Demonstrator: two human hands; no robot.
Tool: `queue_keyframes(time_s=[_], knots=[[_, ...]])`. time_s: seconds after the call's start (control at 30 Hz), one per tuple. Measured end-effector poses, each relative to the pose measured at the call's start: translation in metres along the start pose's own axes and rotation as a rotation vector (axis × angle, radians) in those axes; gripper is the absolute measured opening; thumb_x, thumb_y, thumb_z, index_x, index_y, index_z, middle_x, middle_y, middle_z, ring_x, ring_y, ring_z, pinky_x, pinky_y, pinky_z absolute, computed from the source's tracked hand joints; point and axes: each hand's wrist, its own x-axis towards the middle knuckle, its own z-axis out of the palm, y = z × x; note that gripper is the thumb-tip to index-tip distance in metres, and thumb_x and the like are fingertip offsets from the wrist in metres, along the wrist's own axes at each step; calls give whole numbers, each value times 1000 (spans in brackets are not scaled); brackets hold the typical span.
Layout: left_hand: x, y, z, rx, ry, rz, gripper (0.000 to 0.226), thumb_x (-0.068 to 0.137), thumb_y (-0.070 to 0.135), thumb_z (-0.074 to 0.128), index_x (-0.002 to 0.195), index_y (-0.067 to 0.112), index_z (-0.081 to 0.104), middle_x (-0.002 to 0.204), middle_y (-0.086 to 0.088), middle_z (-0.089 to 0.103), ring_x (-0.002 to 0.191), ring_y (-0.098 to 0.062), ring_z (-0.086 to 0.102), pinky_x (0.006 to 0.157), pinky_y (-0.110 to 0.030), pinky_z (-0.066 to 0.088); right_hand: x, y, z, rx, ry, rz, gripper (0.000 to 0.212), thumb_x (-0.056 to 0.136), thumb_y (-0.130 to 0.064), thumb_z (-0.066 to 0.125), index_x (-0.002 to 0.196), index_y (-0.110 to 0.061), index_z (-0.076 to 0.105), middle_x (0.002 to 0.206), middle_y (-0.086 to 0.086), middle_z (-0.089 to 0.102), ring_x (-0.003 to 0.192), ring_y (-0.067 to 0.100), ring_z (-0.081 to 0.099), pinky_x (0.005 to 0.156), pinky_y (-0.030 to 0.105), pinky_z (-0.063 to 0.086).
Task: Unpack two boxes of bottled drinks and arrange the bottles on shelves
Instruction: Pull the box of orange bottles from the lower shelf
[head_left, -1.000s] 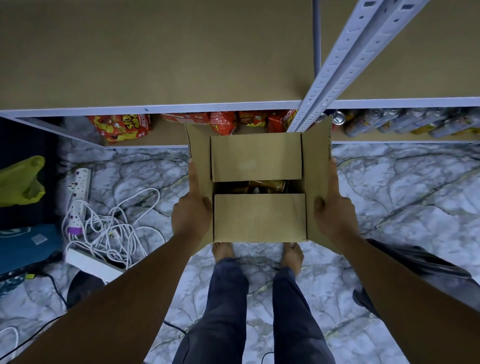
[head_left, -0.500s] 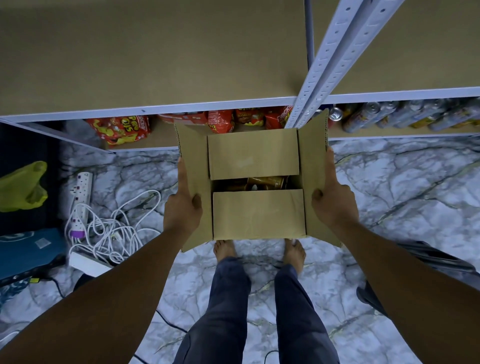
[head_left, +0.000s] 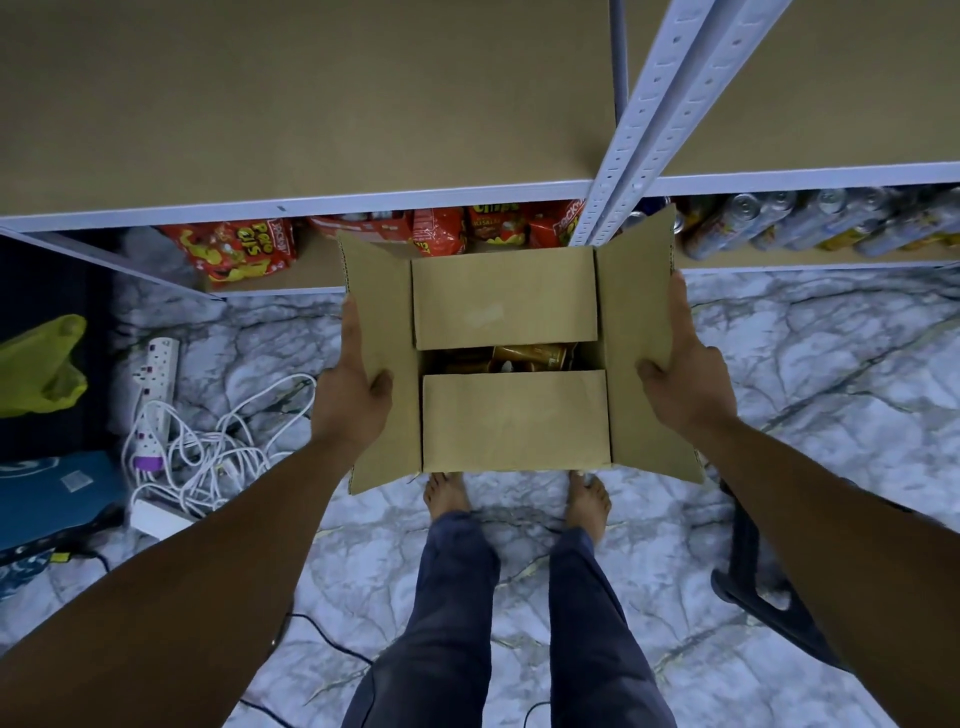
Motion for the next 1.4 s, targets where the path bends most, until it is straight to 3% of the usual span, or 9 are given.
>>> queue_keyframes(time_s=[0.13,0.27,0.5,0.7,0.83,1.03,1.23,1.33,1.4], knots=[[-2,7,-5,27,-5,69,97,99,14,59,162,39,-10,82,-22,69,59,-34,61,55,-49,57,-11,6,-5,44,3,-2,103,97,-12,61,158,-48,-14,68,14,59,58,30,57,55,38,52],[-5,24,-10,98,-29,160,97,98,15,61,162,36,-8,80,-21,67,62,-35,60,55,-49,56,-31,26,-17,91,-1,46,103,96,-11,61,158,-48,-14,69,14,59,57,27,57,49,28,40],[-11,96,6,206,-128,360,95,97,11,62,164,28,-4,99,-24,70,66,-31,59,51,-30,36,-78,89,-41,215,56,192,105,97,-12,60,154,-54,-18,79,6,62,65,23,59,52,30,43],[-26,189,40,281,-220,484,98,97,12,63,163,37,-5,66,-17,58,57,-33,57,55,-40,50,-107,162,-71,291,165,276,105,95,-10,62,158,-42,-14,78,13,64,60,23,57,49,29,39],[-39,253,73,293,-266,598,102,98,16,64,160,45,-11,99,-26,67,67,-35,62,65,-46,54,-124,216,-93,356,270,329,102,93,-7,63,161,-33,-8,70,11,60,52,21,52,45,28,36],[-66,357,120,359,-318,776,98,99,12,62,161,38,-9,56,-3,39,46,-22,44,45,-29,24,-139,285,-129,455,350,469,99,96,-7,60,161,-35,-8,63,12,57,51,31,54,43,30,36],[-69,446,178,460,-337,955,105,96,14,62,157,48,-16,98,-22,63,66,-35,59,52,-33,39,-146,337,-152,562,453,600,99,95,-4,58,161,-38,-8,69,13,60,56,29,56,46,29,37],[-73,486,207,537,-381,970,99,100,17,59,154,47,-17,71,-6,52,53,-19,48,45,-28,23,-144,359,-150,604,498,684,101,95,-8,57,159,-47,-11,76,15,64,60,30,60,48,33,46],[-70,508,231,544,-421,997,98,100,15,59,158,45,-15,61,-10,49,49,-24,49,43,-29,25,-140,370,-146,647,540,731,102,93,-6,55,158,-49,-11,79,16,65,62,31,61,51,37,50]])
